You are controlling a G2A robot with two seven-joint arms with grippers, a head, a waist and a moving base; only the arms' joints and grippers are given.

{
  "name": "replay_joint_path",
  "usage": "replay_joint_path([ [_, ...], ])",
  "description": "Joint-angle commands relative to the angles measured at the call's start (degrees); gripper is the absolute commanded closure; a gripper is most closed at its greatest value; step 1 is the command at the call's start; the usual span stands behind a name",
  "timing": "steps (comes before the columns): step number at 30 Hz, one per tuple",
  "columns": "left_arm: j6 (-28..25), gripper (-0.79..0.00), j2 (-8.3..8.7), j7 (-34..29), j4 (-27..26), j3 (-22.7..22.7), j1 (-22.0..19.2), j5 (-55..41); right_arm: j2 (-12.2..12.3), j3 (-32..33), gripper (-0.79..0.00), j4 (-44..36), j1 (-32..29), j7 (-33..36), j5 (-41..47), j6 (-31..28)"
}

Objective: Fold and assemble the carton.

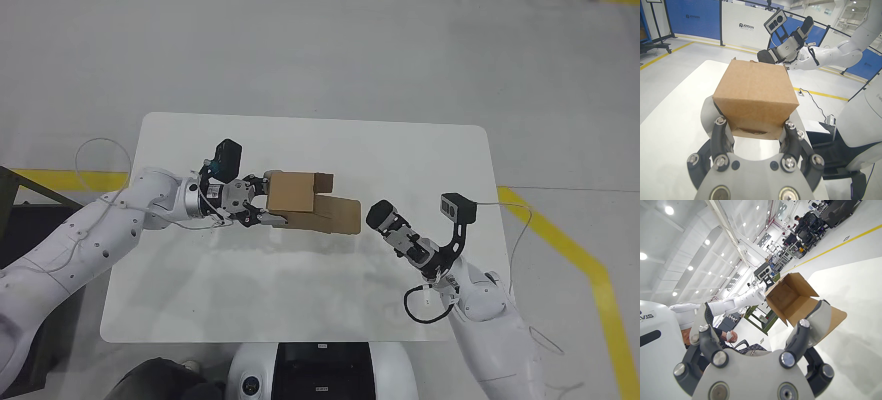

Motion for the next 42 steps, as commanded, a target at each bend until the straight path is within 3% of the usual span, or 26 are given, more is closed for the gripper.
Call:
replay_joint_path([
  [1,0.00,-0.280,0.00,0.00,0.00,0.00,0.00,0.00,0.00,0.00,-0.785,0.00,0.00,0.00,0.00,-0.01],
  [36,0.00,-0.280,0.00,0.00,0.00,0.00,0.00,0.00,0.00,0.00,-0.785,0.00,0.00,0.00,0.00,-0.01],
  [37,0.00,0.000,0.00,0.00,0.00,0.00,0.00,0.00,0.00,0.00,-0.785,0.00,0.00,0.00,0.00,-0.01],
  [42,0.00,0.000,0.00,0.00,0.00,0.00,0.00,0.00,0.00,0.00,-0.785,0.00,0.00,0.00,0.00,-0.01],
])
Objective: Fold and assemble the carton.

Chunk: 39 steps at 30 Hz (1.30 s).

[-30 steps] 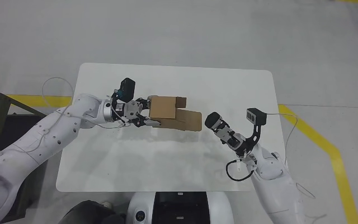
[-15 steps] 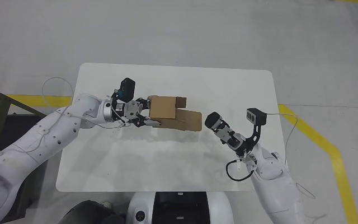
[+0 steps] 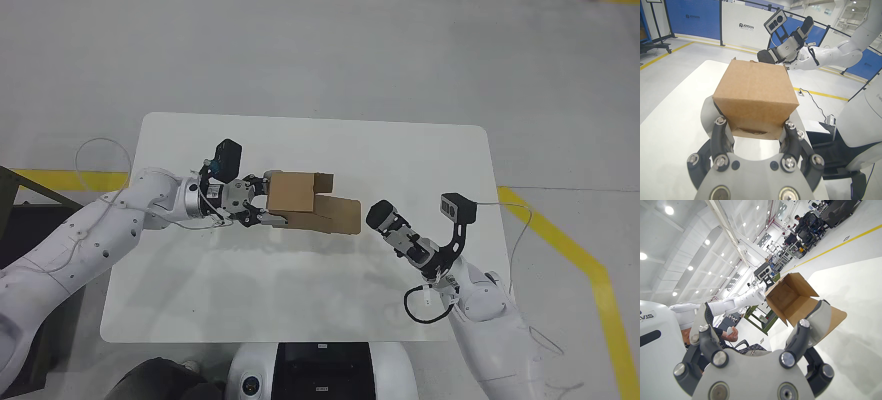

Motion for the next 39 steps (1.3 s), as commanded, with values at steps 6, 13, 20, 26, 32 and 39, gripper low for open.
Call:
replay_joint_path([
  [6,0.00,0.000,-0.03,-1.56,-0.21,-0.92,0.74,-0.43,0.00,0.00,-0.785,0.00,0.00,0.00,0.00,-0.01],
  [13,0.00,0.000,0.81,-3.19,-0.14,-1.64,0.60,-0.40,0.00,0.00,-0.785,0.00,0.00,0.00,0.00,-0.01],
  [20,0.00,0.000,2.85,0.68,-3.64,2.41,-1.85,2.16,0.00,0.01,-0.785,-0.08,0.01,-0.18,-0.14,0.16],
  [26,0.00,0.000,4.53,8.09,-3.37,8.00,-6.02,5.53,0.07,-0.22,-0.696,0.68,1.14,-3.23,-7.80,-6.69],
  [32,0.00,0.000,5.09,10.99,-2.62,10.13,-7.22,7.13,0.45,0.89,-0.486,-1.79,2.56,-5.48,-20.02,-8.32],
  [39,0.00,0.000,5.15,10.69,-3.48,10.13,-6.73,6.75,0.84,0.94,-0.342,-5.28,2.61,-15.08,-40.43,-8.32],
])
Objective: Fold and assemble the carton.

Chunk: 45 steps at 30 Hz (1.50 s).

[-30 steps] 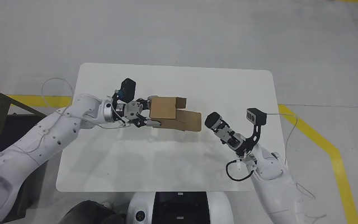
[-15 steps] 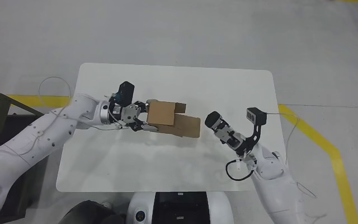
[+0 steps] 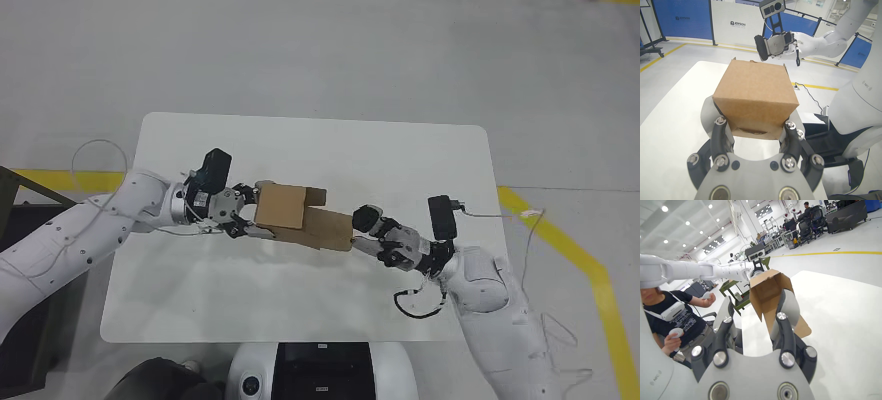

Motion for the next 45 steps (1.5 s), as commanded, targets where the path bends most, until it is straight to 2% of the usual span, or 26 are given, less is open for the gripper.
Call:
replay_joint_path([
  [1,0.00,0.000,0.02,-0.74,0.44,0.00,0.05,-0.18,0.11,0.49,-0.357,-1.39,0.06,-4.38,-8.57,0.00],
  [2,0.00,0.000,0.01,-1.10,0.50,0.00,0.04,-0.37,0.15,0.65,-0.372,-1.96,-0.07,-6.02,-11.28,0.00],
  [5,0.00,0.000,-0.18,-2.23,0.00,0.00,0.34,-1.72,0.36,0.56,-0.323,-4.13,-1.42,-15.12,-22.70,0.00],
  [9,0.00,0.000,-0.42,-3.21,-0.27,0.00,0.56,-3.13,0.70,0.25,-0.160,-3.89,-2.65,-23.75,-33.25,0.00],
  [12,0.00,0.000,-0.65,-3.82,-1.11,0.00,0.90,-3.57,0.56,0.34,0.000,-2.43,-2.50,-29.07,-38.06,3.97],
  [18,0.00,0.000,-1.33,-6.16,-2.32,0.00,1.83,-4.29,0.22,-1.82,0.000,0.82,0.24,-33.35,-39.66,8.69],
  [27,0.00,0.000,-2.37,-8.07,-2.78,0.00,2.10,-5.59,-0.08,-5.22,0.000,3.93,4.10,-31.66,-38.06,12.25],
  [36,0.00,0.000,-3.00,-7.65,-1.71,0.00,1.61,-5.96,0.29,-8.01,0.000,2.83,3.72,-28.35,-36.67,8.98],
  [45,0.00,0.000,-3.66,-8.15,-1.94,0.00,2.00,-5.20,0.52,-10.36,0.000,1.11,3.33,-27.33,-36.91,9.31],
])
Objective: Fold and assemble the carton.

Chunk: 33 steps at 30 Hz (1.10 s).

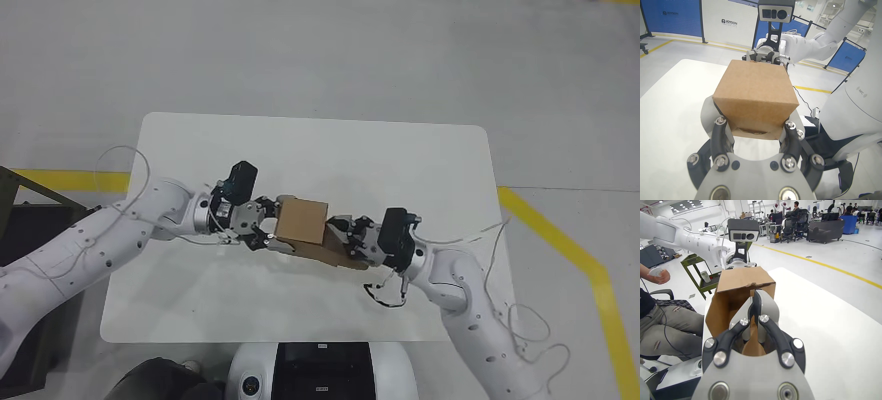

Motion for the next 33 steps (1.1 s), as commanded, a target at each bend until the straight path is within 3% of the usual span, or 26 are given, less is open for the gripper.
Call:
replay_joint_path([
  [1,0.00,0.000,-0.15,-0.24,-0.04,0.00,0.04,0.04,0.01,-0.57,0.000,-0.08,0.32,0.34,0.00,0.20],
  [12,0.00,0.000,-0.51,0.42,1.36,0.00,-0.24,0.05,0.29,-1.43,0.000,-0.18,1.04,0.78,1.02,2.08],
  [24,0.00,0.000,0.24,6.48,6.48,0.00,-1.21,-0.49,1.98,5.05,0.000,-7.70,-6.47,-0.68,2.44,3.59],
  [33,0.00,0.000,-0.69,6.69,7.87,0.00,-1.29,-2.79,2.17,0.99,0.000,-9.61,-9.73,1.55,4.20,3.57],
])
